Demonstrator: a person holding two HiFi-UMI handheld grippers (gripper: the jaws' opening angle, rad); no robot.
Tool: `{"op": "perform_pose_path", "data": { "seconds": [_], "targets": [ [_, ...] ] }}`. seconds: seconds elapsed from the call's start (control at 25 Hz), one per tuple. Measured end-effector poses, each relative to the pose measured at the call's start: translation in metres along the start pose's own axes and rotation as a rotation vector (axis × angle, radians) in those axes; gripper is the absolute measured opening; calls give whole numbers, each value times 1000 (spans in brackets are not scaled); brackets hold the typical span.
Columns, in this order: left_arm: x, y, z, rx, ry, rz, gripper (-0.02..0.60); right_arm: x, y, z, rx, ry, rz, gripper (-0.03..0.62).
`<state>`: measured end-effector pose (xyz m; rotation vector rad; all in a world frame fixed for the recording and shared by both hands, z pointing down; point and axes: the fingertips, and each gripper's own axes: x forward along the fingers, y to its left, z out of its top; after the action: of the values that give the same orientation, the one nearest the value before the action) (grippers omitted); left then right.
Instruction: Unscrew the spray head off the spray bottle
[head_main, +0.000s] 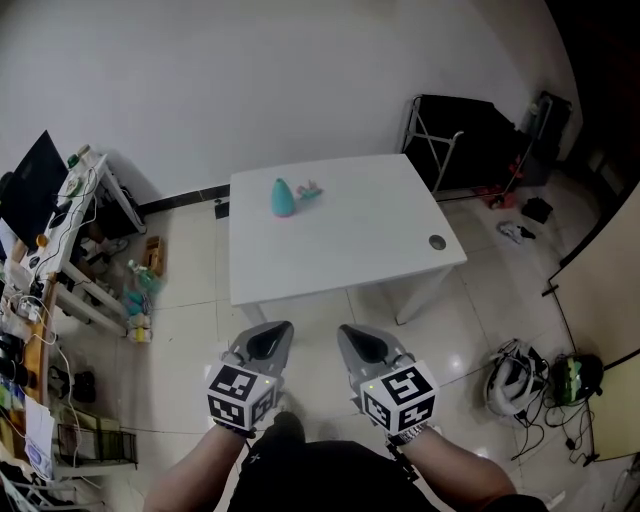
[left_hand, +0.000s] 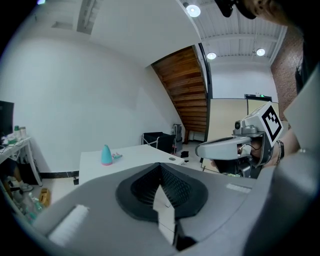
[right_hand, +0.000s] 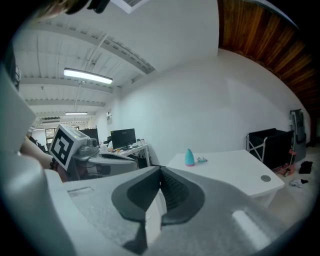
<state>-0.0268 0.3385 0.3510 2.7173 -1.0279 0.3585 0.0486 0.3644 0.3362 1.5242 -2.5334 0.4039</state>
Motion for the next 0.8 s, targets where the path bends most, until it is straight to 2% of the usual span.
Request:
{"op": "perform_pose_path", "data": {
  "seconds": [0.32,0.8],
  "targets": [
    [22,18,7,-4,-13,-17,12,23,-16,8,-12,4,-14,-8],
    [61,82,23,-27,-23,-48,12,91,-36,30,-29,30,-43,-8]
  ]
}}
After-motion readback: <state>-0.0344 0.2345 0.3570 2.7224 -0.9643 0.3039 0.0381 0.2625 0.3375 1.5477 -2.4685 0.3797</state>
